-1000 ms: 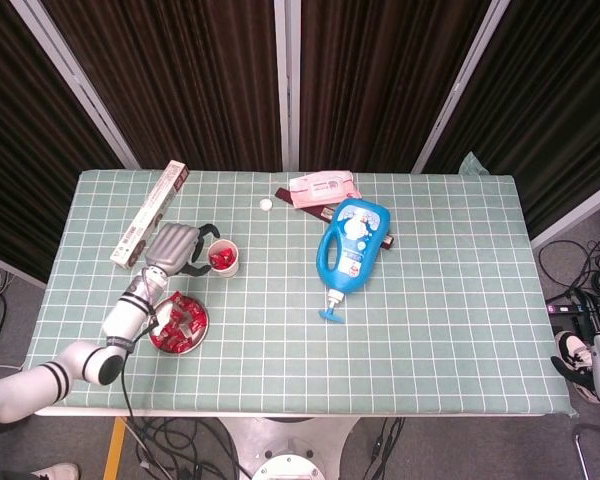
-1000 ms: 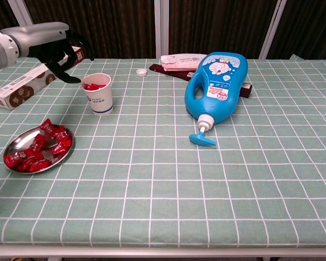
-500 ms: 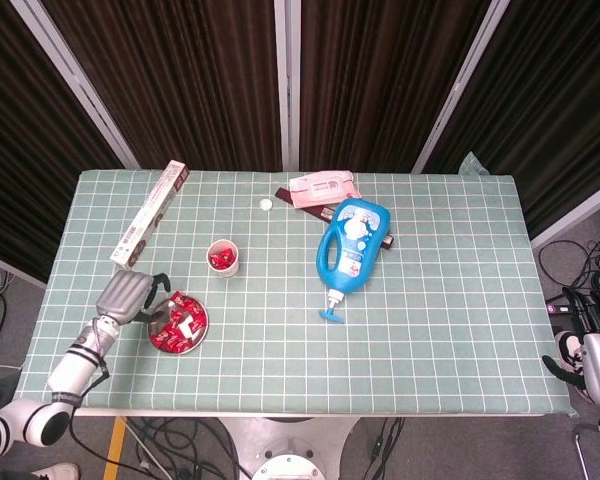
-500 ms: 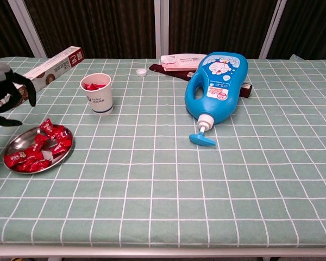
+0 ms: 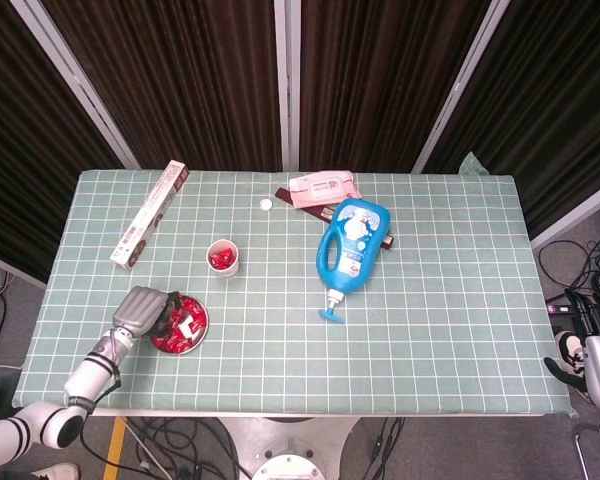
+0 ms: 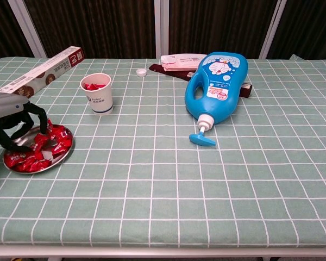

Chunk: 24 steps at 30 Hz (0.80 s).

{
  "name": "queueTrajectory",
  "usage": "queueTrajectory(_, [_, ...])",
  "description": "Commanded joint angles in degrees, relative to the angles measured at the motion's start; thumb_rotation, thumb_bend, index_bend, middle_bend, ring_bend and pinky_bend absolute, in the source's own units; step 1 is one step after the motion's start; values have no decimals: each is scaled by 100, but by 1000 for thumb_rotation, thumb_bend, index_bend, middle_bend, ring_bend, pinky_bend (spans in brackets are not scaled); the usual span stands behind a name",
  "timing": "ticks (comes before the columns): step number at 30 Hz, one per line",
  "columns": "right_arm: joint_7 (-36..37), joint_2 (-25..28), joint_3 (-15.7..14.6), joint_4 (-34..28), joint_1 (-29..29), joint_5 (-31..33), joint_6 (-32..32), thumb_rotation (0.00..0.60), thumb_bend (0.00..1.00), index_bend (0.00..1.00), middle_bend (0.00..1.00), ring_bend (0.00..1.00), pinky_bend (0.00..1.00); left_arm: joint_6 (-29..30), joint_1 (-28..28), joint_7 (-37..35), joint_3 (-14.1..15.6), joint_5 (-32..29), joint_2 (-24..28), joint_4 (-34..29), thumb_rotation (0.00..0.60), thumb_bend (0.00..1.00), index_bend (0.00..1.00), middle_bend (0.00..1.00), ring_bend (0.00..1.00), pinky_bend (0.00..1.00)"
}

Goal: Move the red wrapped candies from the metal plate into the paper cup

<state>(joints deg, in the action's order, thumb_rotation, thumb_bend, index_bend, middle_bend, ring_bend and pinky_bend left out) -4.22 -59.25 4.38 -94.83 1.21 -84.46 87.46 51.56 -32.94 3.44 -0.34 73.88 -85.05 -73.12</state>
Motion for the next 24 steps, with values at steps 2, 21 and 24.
queueTrajectory(2, [-15, -2, -1, -8, 0, 7, -4, 600, 52, 0, 113, 62, 337, -43, -17, -29, -16, 31, -40, 50, 600, 242, 502, 826, 929, 1000])
queueTrajectory(21, [-39, -4, 5, -8, 0, 71, -43, 600, 52, 0, 113, 62, 336, -333, -109, -63, -70, 17, -103, 59, 600, 246, 501, 827, 929, 1000])
queueTrajectory(24, [-40, 4, 4, -15, -7, 75, -38, 600, 52, 0, 113, 62, 336, -374, -121, -71, -77, 4, -123, 87, 600, 263, 528, 829, 929, 1000])
